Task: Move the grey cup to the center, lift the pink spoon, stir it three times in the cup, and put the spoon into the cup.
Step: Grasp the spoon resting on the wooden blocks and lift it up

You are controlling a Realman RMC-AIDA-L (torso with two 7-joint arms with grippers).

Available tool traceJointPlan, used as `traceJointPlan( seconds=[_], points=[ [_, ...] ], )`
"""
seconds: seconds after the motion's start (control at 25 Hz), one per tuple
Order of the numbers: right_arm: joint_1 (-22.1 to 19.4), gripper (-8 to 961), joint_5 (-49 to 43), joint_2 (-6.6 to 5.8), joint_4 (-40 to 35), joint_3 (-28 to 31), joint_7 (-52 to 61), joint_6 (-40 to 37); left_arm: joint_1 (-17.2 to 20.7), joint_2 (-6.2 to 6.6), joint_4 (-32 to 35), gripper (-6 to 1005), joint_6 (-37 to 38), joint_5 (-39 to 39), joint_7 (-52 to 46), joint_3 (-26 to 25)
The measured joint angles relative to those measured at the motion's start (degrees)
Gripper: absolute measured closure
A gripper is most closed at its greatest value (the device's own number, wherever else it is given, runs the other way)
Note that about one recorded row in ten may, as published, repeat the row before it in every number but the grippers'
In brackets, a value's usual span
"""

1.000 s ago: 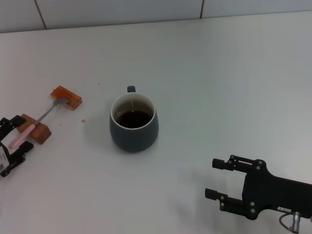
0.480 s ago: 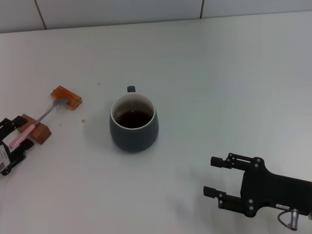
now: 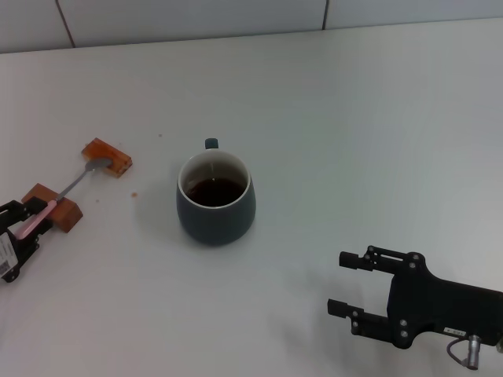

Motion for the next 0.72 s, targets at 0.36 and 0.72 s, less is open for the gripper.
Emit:
traceJointPlan(
  seconds=[0.36, 0.72],
  points=[
    [0.08, 277, 0.00, 0.08, 0.20, 0.12, 0.00, 0.15, -0.28, -0.03, -0.63, 657, -0.08, 0.02, 0.10, 0.09],
    [0.52, 277, -0.09, 0.09, 0.44, -0.07, 0.40, 0.78, -0.29, -0.02, -0.63, 731, -0.76, 0.01, 0.53, 0.09]
  ],
)
